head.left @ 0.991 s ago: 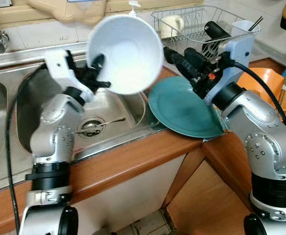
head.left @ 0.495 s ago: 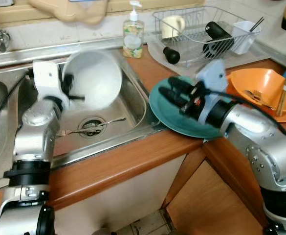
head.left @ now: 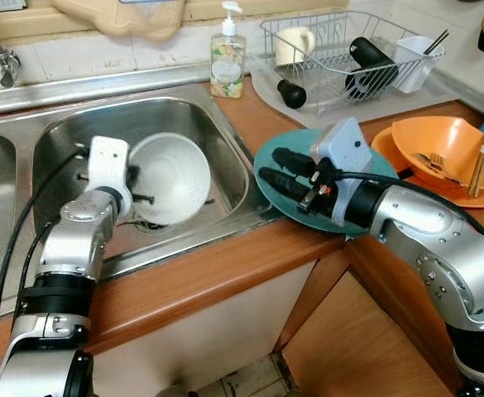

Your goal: Kitchen organization

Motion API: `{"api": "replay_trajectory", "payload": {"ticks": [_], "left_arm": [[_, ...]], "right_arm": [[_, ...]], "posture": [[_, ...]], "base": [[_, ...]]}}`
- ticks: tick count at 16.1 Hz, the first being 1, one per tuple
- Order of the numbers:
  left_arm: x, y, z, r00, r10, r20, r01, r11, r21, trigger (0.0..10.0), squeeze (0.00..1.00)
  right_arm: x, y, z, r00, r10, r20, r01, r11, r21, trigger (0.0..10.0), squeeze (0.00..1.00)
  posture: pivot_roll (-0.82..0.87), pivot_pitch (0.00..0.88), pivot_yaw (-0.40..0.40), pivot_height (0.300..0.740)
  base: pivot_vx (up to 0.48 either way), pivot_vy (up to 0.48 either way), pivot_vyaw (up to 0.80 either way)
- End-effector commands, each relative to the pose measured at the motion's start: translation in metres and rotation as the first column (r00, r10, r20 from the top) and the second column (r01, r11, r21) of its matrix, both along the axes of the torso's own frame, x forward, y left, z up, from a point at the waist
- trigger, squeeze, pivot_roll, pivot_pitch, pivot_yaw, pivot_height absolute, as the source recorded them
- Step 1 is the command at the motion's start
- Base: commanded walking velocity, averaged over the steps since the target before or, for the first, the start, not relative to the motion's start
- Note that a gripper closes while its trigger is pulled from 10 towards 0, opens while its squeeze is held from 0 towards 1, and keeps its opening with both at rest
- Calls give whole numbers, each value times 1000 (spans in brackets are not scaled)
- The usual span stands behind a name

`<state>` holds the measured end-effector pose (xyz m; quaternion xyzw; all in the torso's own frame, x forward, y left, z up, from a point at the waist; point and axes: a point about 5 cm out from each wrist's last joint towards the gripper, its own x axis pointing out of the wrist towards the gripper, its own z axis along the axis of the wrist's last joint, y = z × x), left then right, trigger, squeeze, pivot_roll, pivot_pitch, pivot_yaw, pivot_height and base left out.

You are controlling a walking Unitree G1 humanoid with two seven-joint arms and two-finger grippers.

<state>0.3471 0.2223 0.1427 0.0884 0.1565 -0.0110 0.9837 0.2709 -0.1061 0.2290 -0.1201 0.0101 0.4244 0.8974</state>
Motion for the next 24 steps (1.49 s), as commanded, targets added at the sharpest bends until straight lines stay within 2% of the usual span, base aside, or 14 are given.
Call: {"api": "replay_trajectory", "payload": {"ticks": [1,4,6,7,8,16,20,24], "left_arm": [[2,0,5,1000,-14,-2,14,1000,21,10000,0],[-4,-6,-8,991,-77,-106,83,995,54,10000,0],[-6,-6,-10,989,-82,-121,90,994,59,10000,0],[-6,-6,-10,988,-85,-129,93,994,56,10000,322],[-7,-6,-10,986,-89,-138,98,993,60,10000,1000],[-11,-6,-11,981,-110,-159,121,991,59,10000,1000],[-8,-6,-1,990,-117,-73,122,989,79,10000,1000],[-3,-11,18,984,-144,100,136,987,87,10000,1000]], "right_arm": [[-3,0,-2,1000,13,-5,-13,1000,-17,10000,0],[-4,0,-3,1000,23,-10,-23,999,-26,10000,0],[-4,0,-3,1000,25,-10,-25,999,-29,10000,0],[-4,0,-3,1000,25,-10,-25,999,-30,10000,0],[-4,1,-4,1000,26,-11,-26,999,-32,10000,0],[-2,0,-4,1000,14,-11,-14,999,-37,10000,0],[4,-7,-5,998,-67,-19,66,997,-27,10000,0],[23,-25,-2,957,-287,-38,288,958,15,10000,0]], "posture": [[-202,0,-15,740],[-202,0,-16,740],[-202,0,-16,740],[-202,0,-16,740],[-202,0,-16,740],[-201,0,-18,740],[-202,0,-16,740],[-201,0,-11,740]], "base": [[0,0,0],[0,0,0],[0,0,0],[0,0,0],[0,0,0],[0,0,0],[0,0,0],[0,0,0]]}}
